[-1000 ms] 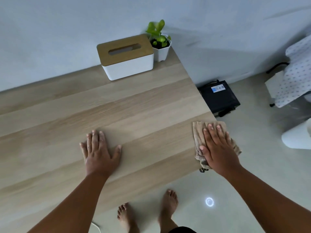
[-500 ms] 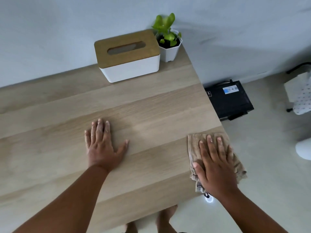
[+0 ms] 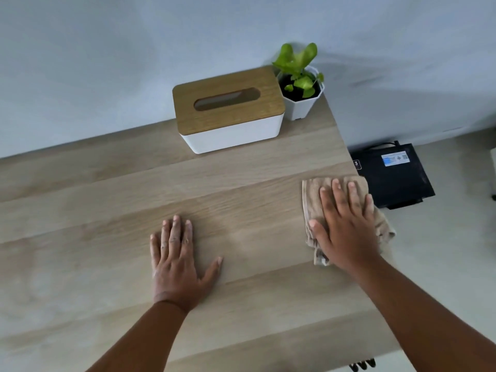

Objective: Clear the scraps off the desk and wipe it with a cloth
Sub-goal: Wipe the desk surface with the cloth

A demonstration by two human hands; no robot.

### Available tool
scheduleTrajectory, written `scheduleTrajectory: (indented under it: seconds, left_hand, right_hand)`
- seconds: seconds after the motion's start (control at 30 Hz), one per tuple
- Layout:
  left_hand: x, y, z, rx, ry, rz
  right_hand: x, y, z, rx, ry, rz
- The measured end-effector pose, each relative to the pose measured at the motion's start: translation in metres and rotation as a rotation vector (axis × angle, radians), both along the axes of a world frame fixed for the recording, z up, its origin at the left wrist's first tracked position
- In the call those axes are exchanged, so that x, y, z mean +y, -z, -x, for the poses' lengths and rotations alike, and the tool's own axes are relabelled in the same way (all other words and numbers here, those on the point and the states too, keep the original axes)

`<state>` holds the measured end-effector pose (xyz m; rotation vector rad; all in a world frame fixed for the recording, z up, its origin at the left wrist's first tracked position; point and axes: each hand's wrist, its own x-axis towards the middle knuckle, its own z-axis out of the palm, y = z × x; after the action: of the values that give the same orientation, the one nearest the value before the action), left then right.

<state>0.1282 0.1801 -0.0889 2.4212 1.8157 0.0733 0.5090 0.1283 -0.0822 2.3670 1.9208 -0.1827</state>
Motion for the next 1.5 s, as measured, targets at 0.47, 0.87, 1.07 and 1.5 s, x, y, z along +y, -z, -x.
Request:
scheduleTrajectory:
  seconds: [0.47, 0.87, 1.07, 1.5]
  left_hand:
    - [0.001, -0.008, -0.003, 0.006, -0.009, 0.042]
    - [-0.002, -0.005, -0.001, -0.016, -0.030, 0.026]
    - [-0.002, -0.006, -0.003, -0.024, -0.033, 0.027]
    - [0.000, 0.000, 0.001, -0.012, -0.017, -0.003]
  right_hand:
    - [0.148, -0.012, -0.018, 0.112, 0.089, 0.026]
    - [-0.035, -0.007, 0.020, 0.096, -0.005, -0.007]
    - [-0.169, -0.005, 0.059, 0.079, -0.075, -0.036]
    - [0.112, -0.005, 0.046, 0.116, 0.028, -0.009]
